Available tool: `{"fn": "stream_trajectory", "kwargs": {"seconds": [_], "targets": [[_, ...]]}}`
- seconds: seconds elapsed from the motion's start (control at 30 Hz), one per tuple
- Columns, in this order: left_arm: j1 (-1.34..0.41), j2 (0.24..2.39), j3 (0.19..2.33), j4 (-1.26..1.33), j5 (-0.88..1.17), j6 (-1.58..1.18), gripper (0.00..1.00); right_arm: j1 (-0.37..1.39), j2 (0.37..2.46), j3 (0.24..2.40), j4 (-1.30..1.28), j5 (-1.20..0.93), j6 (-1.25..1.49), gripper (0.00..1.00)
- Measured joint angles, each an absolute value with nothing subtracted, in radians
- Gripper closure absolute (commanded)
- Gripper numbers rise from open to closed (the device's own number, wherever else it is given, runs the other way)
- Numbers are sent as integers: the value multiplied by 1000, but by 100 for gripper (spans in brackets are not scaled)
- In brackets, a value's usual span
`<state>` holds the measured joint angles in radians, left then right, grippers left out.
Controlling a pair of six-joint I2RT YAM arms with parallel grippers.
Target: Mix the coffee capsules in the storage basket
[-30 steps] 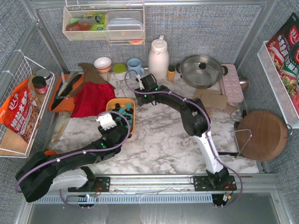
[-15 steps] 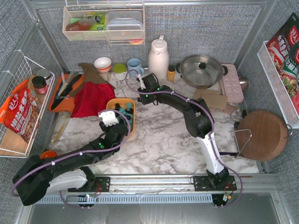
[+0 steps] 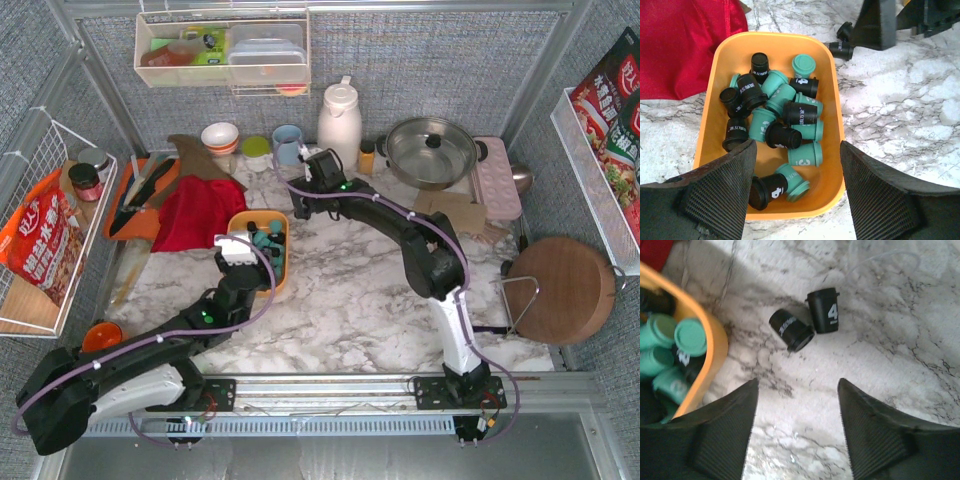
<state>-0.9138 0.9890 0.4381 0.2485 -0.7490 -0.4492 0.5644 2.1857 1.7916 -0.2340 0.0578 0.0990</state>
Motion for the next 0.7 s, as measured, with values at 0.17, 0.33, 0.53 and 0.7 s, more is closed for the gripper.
{"fn": "stream_trajectory", "kwargs": {"seconds": [0.17, 0.33, 0.53, 0.7], "targets": [[-914, 937, 424, 247, -748, -466, 24, 564, 2306, 1897, -228, 101, 257, 1], [-914, 870, 398, 245, -713, -473, 24, 569, 2405, 2007, -260, 168, 390, 1], [-914, 810, 366, 250, -693, -477, 24, 583, 2460, 2064, -322, 227, 482, 3], [-914, 781, 341, 255, -689, -479, 24, 588, 2465, 2066, -336, 238, 491, 25]]}}
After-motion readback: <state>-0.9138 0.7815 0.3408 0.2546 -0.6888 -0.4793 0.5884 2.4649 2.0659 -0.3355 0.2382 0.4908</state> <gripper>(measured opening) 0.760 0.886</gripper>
